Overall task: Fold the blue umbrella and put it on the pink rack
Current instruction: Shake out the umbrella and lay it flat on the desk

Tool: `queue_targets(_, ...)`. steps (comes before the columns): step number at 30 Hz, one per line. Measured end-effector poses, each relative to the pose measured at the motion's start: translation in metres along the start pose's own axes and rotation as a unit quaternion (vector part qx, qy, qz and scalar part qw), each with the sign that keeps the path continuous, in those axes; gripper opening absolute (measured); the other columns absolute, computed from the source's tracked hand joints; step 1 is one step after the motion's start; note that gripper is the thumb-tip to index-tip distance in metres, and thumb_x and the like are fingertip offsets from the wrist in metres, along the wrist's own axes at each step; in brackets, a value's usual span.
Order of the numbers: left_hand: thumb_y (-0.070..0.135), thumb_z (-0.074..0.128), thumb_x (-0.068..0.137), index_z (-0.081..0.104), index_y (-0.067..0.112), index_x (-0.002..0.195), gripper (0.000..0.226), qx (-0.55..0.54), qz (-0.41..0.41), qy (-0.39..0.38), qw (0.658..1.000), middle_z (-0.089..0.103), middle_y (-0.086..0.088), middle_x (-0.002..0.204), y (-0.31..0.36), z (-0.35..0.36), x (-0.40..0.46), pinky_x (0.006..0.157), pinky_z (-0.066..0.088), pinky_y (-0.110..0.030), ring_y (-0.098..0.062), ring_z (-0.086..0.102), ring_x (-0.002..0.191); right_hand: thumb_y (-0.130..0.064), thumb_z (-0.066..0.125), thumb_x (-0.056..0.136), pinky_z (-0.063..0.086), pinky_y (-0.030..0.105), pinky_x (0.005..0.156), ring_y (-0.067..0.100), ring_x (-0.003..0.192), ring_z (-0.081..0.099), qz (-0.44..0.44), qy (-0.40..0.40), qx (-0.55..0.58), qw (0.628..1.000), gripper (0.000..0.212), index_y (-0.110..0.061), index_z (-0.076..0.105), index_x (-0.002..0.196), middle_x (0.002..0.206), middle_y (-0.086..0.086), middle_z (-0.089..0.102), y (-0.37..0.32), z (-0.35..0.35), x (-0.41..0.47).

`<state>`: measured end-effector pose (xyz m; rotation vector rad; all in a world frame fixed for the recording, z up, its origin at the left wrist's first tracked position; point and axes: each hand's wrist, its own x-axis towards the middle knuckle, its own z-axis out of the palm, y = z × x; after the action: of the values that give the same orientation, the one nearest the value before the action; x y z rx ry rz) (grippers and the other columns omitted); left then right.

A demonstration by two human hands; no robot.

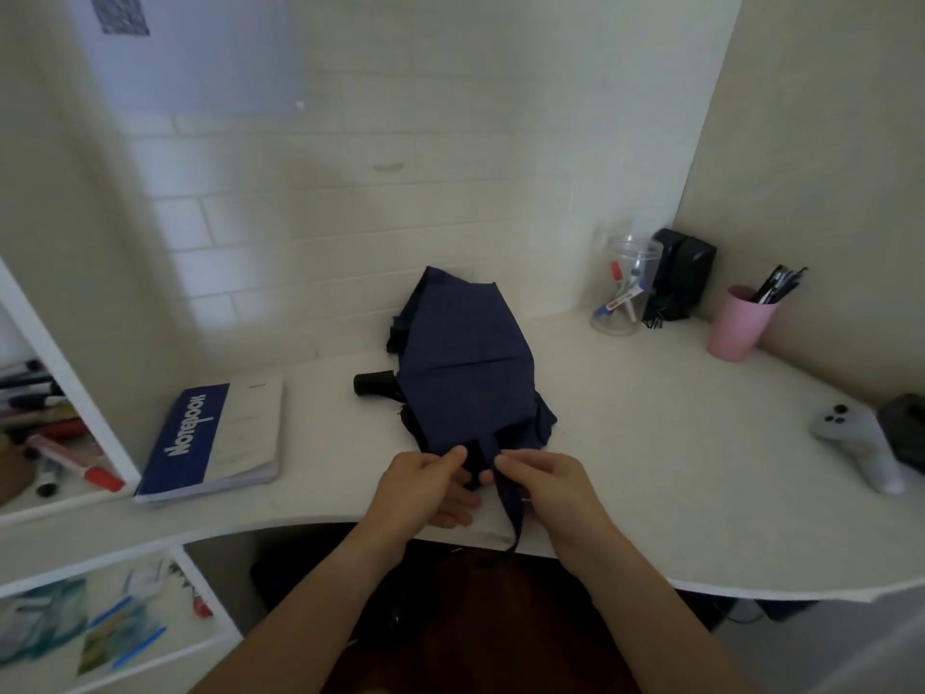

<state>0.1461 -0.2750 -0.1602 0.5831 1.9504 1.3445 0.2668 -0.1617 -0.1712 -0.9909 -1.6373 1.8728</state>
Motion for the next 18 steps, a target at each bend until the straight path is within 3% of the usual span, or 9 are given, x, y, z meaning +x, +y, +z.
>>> queue_targets(2,0.043,0.056,0.102,0.074,0.003,0.102,0.044,-0.042,-0.034,-0.04,0.998,0.08,-0.016,0.082,0.005,0.004,-0.005,0.085,0.063,-0.042,-0.031,0.078,0.079,-0.016,0.07,0.093,0.06,0.038,0.08,0.027,0.088,0.075,0.026,-0.027,0.062,0.997,0.017,-0.003,0.075,0.103,0.092,0.015,0.08,-0.003,-0.003,-0.013)
queue_targets(5,0.052,0.059,0.097,0.069,0.009,0.117,0.048,-0.153,-0.081,-0.091,0.981,0.08,-0.018,0.092,0.006,0.013,-0.005,0.078,0.063,-0.038,-0.03,0.078,0.084,-0.015,0.069,0.094,0.059,0.03,0.067,0.02,0.076,0.075,0.033,-0.035,0.109,0.993,0.018,-0.003,0.074,0.105,0.09,0.014,0.079,-0.011,-0.004,-0.03)
queue_targets(8,0.063,0.067,0.085,0.07,0.006,0.12,0.068,-0.34,-0.131,-0.128,0.922,0.078,-0.018,0.095,0.007,0.013,0.002,0.085,0.058,-0.041,-0.033,0.075,0.085,-0.013,0.067,0.094,0.058,0.028,0.065,0.02,0.072,0.071,0.016,-0.022,0.138,0.99,0.016,-0.001,0.074,0.103,0.086,0.014,0.077,-0.027,-0.006,-0.04)
queue_targets(10,0.072,0.069,0.077,0.069,0.0,0.119,0.084,-0.437,-0.134,-0.156,0.876,0.073,-0.019,0.09,0.013,0.011,0.01,0.081,0.057,-0.041,-0.034,0.07,0.074,-0.013,0.066,0.095,0.058,0.028,0.066,0.02,0.072,0.07,0.005,-0.044,0.135,0.99,0.014,-0.002,0.074,0.099,0.085,0.013,0.075,-0.041,-0.004,-0.047)
queue_targets(13,0.079,0.066,0.075,0.065,0.003,0.132,0.095,-0.509,-0.068,-0.186,0.838,0.073,-0.018,0.105,0.029,0.008,0.028,0.08,0.058,-0.043,-0.035,0.072,0.085,-0.013,0.065,0.095,0.054,0.027,0.065,0.017,0.067,0.066,-0.03,-0.077,0.093,0.992,0.014,-0.006,0.075,0.088,0.077,0.008,0.072,-0.062,0.004,-0.056)
queue_targets(16,0.076,0.052,0.088,0.061,0.013,0.14,0.082,-0.552,0.052,-0.158,0.817,0.073,-0.017,0.121,0.058,0.004,0.052,0.08,0.059,-0.045,-0.035,0.074,0.098,-0.011,0.063,0.097,0.049,0.029,0.061,0.018,0.061,0.059,-0.069,-0.079,0.063,0.993,0.017,-0.002,0.073,0.086,0.072,0.009,0.066,-0.079,0.007,-0.056)
queue_targets(18,0.075,0.043,0.093,0.063,0.015,0.136,0.077,-0.565,0.107,-0.122,0.809,0.075,-0.014,0.118,0.082,0.002,0.066,0.075,0.062,-0.044,-0.031,0.076,0.092,-0.01,0.061,0.098,0.043,0.028,0.055,0.018,0.055,0.052,-0.096,-0.069,0.048,0.992,0.02,0.001,0.07,0.084,0.068,0.01,0.061,-0.09,0.007,-0.05)
